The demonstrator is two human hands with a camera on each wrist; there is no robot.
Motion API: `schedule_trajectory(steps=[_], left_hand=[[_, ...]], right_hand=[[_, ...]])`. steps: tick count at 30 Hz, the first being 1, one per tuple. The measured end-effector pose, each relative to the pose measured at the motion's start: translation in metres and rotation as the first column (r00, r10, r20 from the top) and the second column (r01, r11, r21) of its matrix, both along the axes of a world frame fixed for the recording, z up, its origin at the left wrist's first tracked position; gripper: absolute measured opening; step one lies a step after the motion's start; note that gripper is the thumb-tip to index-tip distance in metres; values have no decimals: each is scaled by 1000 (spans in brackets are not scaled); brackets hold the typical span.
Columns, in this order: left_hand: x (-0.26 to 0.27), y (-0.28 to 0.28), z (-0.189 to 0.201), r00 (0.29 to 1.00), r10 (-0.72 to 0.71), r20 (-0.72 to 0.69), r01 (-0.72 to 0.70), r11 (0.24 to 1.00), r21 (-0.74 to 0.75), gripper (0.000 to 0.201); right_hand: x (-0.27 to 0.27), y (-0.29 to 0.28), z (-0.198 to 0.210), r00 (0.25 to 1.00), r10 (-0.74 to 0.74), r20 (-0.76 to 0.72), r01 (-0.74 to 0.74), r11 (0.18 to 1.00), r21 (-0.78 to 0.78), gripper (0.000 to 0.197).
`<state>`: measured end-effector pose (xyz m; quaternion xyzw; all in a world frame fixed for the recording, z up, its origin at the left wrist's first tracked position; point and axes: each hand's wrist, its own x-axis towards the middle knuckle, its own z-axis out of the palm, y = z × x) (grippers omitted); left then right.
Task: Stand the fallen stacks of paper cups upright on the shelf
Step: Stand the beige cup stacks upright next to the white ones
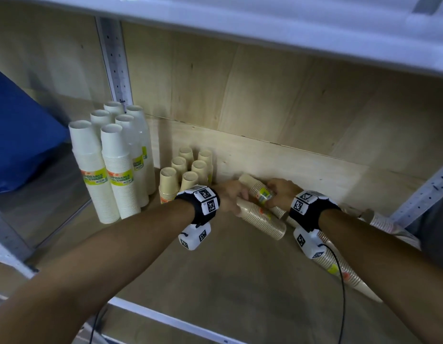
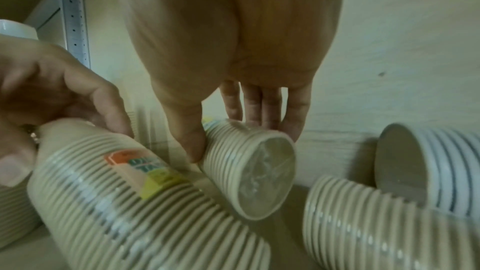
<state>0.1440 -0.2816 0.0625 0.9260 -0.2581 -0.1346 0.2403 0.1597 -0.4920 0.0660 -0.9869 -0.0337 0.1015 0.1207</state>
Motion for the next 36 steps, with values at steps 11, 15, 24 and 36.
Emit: schedule_trajectory(steps=[11, 15, 24, 36], left_hand=[[-16, 4, 49, 989, 53, 135, -51, 999, -18, 32], [-22, 7, 58, 986, 91, 140, -88, 996, -21, 34], [-35, 5, 60, 985, 98, 140, -100, 995, 4, 39], [-44, -5, 59, 979, 108, 171, -114, 993, 23, 41]], right_hand=[[-40, 6, 12, 958, -248, 141, 213, 950, 229, 72], [-53, 14, -2, 940, -313, 134, 256, 909, 328, 60], [-73, 28, -38, 961, -274, 40, 238, 892, 385, 69], [-54, 15, -71, 971, -240, 0, 208, 842, 497, 75]])
